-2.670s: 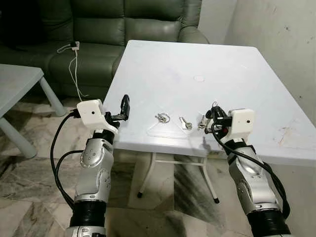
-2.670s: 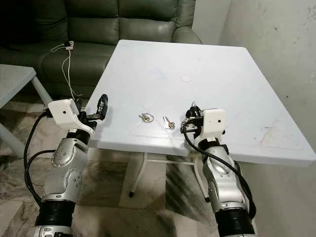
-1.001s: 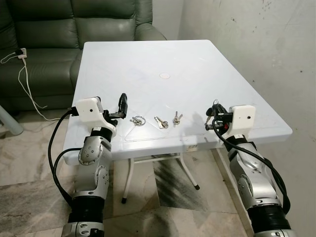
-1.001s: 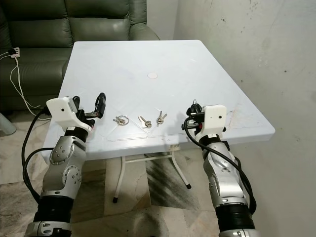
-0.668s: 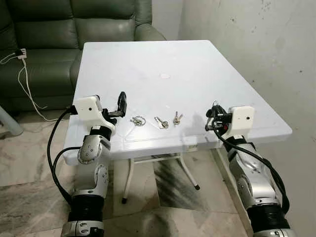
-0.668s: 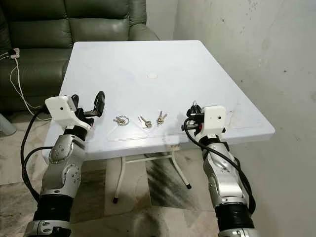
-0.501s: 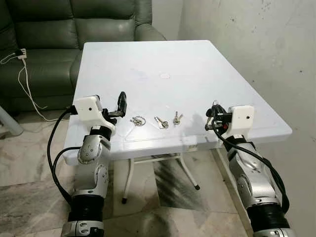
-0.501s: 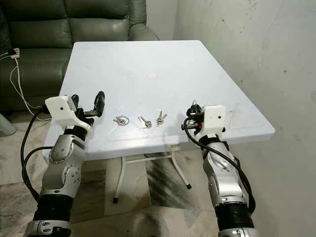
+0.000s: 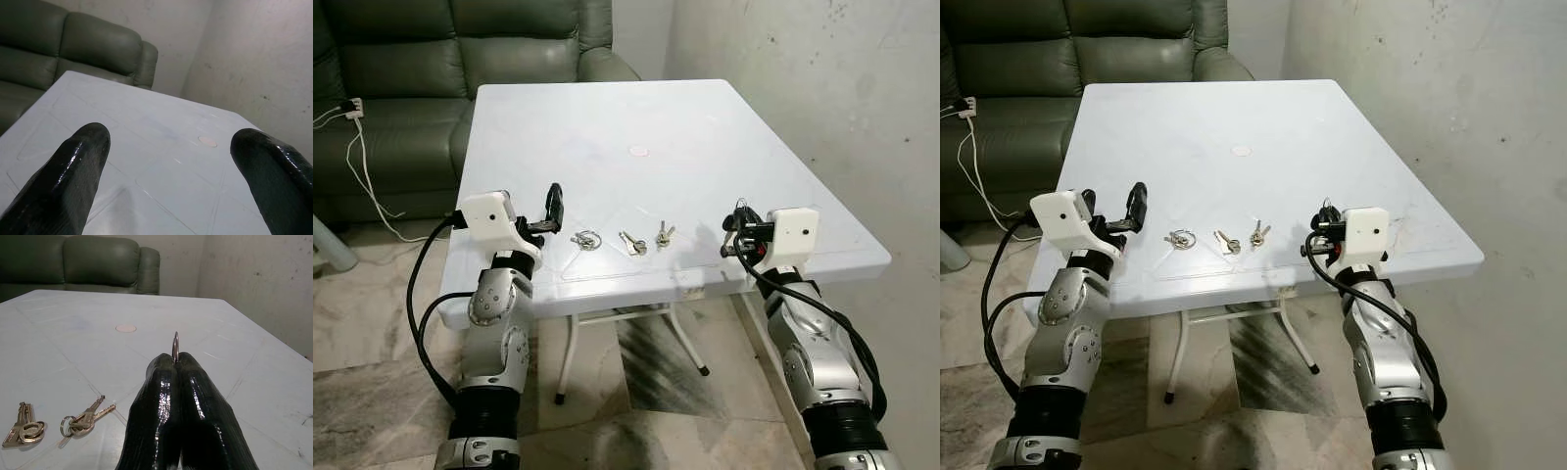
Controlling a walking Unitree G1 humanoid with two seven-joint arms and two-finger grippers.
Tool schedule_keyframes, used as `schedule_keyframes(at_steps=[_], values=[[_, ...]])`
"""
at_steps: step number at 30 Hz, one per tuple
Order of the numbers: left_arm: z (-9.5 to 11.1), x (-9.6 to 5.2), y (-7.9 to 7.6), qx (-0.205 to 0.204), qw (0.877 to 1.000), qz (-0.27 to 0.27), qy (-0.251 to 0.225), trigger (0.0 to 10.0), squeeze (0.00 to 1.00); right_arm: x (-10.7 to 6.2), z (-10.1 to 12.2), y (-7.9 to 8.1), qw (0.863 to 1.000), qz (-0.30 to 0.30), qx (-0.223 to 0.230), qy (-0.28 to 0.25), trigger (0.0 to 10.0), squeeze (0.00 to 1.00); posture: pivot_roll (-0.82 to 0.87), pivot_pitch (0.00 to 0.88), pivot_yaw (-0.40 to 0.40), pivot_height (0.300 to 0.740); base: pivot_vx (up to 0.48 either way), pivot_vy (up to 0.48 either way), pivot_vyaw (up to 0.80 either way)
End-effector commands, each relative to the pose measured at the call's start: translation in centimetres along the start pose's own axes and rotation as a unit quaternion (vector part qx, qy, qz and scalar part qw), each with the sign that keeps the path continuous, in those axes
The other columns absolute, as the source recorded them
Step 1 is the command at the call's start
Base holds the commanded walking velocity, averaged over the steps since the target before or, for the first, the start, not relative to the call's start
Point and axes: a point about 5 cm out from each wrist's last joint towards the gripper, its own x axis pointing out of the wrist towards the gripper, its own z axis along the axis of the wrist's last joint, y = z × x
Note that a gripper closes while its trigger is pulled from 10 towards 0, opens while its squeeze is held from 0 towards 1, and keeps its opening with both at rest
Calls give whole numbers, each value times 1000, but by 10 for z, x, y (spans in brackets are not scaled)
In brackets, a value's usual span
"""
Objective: Hang keys on a hook
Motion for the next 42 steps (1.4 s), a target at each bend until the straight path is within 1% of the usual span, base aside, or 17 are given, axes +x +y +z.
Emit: schedule_keyframes(at_steps=[1, 21, 24, 27, 35, 40, 42], values=[[4, 3, -4, 11, 1000, -7, -7, 10000, 0, 2, 3, -4, 1000, -6, 2, -6, 10000, 0, -33, 0, -50, 740, 0, 0, -781], [4, 5, -4, 14, 1000, -6, -9, 10000, 0, 4, 5, -3, 1000, -2, 4, -11, 10000, 0, -34, 0, -53, 740, 0, 0, -774], [3, 5, -4, 6, 1000, -4, -8, 10000, 0, 3, 8, -2, 1000, 7, 10, -25, 10000, 0, -34, 0, -54, 740, 0, 0, 0], [4, 5, -5, 3, 1000, -4, -10, 10000, 0, 3, 8, -1, 1000, 10, 2, -23, 10000, 0, -34, 0, -56, 740, 0, 0, 0], [4, 5, -5, 0, 1000, -4, -13, 10000, 0, 3, 8, -1, 1000, 13, 2, -24, 10000, 0, -34, 0, -59, 740, 0, 0, 0], [4, 5, -6, 0, 1000, -5, -14, 10000, 0, 4, 6, -1, 1000, 12, 5, -16, 10000, 0, -33, 0, -61, 740, 0, 0, 0], [4, 5, -6, 1, 1000, -6, -14, 10000, 0, 5, 6, -1, 1000, 12, 5, -11, 10000, 0, -33, 0, -61, 740, 0, 0, -750]])
